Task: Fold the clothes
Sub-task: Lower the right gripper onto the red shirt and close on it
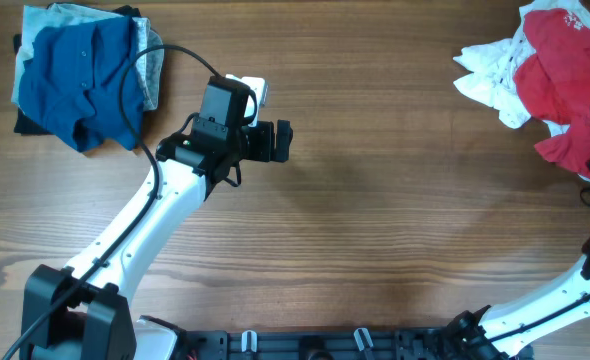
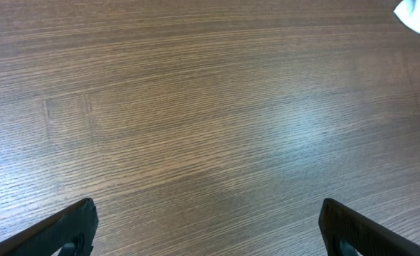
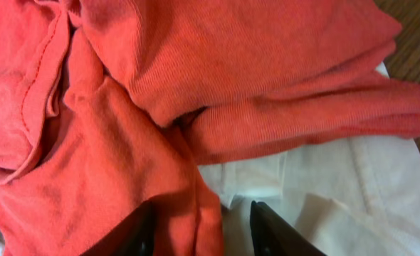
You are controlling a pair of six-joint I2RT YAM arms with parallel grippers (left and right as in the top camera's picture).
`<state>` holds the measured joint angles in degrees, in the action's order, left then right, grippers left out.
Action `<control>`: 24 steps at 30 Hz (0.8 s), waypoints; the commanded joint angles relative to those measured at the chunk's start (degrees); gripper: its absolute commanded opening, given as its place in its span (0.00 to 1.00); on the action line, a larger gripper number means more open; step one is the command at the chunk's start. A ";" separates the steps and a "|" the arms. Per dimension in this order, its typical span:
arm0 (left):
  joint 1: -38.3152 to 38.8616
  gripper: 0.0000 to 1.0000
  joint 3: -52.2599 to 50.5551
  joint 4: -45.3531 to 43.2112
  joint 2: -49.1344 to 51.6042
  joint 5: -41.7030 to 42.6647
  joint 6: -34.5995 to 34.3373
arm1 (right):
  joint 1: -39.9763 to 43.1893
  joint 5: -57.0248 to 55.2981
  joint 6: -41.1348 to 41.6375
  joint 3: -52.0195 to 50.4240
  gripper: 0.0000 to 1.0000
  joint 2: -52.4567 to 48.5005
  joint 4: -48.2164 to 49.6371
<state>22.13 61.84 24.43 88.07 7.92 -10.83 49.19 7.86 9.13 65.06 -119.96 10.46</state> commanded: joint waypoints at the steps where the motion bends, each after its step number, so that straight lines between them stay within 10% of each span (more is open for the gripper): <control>1: 0.15 1.00 1.16 0.02 -0.07 -0.52 0.04 | -0.04 0.98 -0.09 0.24 0.34 -3.39 -0.33; 10: 0.15 1.00 1.16 -0.79 -0.07 -0.52 0.04 | -0.24 5.75 3.52 2.56 0.04 3.74 0.17; 24: 0.15 1.00 1.18 -2.21 -0.09 -0.52 0.04 | -3.34 18.97 6.23 2.56 0.04 16.52 -1.25</control>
<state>22.13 61.84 23.42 88.07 7.92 -10.85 47.62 17.56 12.56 66.83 -106.08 9.02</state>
